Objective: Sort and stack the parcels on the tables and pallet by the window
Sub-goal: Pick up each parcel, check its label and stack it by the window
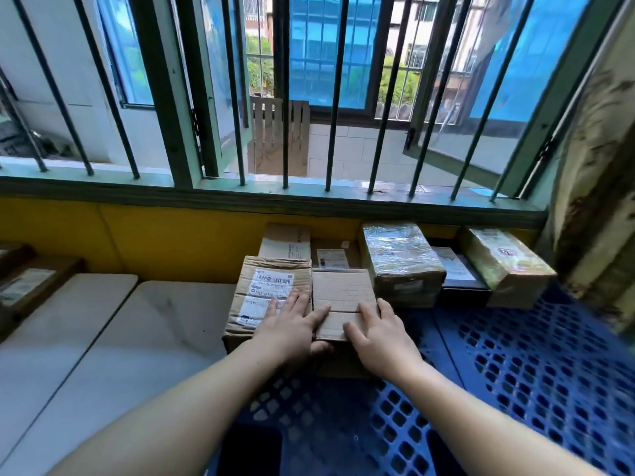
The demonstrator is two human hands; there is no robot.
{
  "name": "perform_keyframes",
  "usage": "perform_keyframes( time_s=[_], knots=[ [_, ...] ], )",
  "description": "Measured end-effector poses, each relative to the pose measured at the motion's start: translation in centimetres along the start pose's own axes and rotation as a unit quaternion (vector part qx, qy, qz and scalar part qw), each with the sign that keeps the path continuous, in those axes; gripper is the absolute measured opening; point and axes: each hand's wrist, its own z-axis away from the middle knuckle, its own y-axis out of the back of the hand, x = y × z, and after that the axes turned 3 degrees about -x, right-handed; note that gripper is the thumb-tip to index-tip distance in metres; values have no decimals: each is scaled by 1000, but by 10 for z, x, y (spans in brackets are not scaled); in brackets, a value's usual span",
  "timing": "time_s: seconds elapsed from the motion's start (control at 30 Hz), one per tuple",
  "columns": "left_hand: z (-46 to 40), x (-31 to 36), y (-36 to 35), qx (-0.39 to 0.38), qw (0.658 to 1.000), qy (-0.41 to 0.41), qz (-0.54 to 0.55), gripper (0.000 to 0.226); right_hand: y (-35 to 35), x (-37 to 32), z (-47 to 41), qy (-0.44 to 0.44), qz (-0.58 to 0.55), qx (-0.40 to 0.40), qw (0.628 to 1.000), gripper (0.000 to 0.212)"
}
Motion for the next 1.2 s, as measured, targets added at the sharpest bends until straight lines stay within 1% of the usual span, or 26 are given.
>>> perform_keyframes(
  time_s=[0.13,0.27,0.4,0.5,0.67,0.8,0.93,1.07,1.2],
  knots=[
    [4,5,7,-14,1000,18,-5,80,-5,2,11,-12,-10,-12,1000,65],
    [19,7,13,-8,998,52,32,85,7,-6,3,-1,63,-26,998,66],
    [56,-12,15,7,993,104,59,81,15,-25,0,46,138,-30,989,67],
    [89,-40,10,23,986,152,68,78,15,-54,3,90,147,-42,984,70],
    [148,-102,2,53,965,235,99,77,3,-131,22,171,148,-48,973,69],
    [208,-159,-6,74,945,284,144,78,-23,-210,40,226,133,-49,964,68],
    [286,-222,-15,91,924,314,198,77,-63,-300,70,274,109,-68,953,67],
    [367,-278,-24,139,895,348,243,75,-108,-390,104,316,80,-84,942,67],
    [439,-328,-41,145,880,378,248,72,-157,-463,141,346,71,-107,929,62]
  ],
)
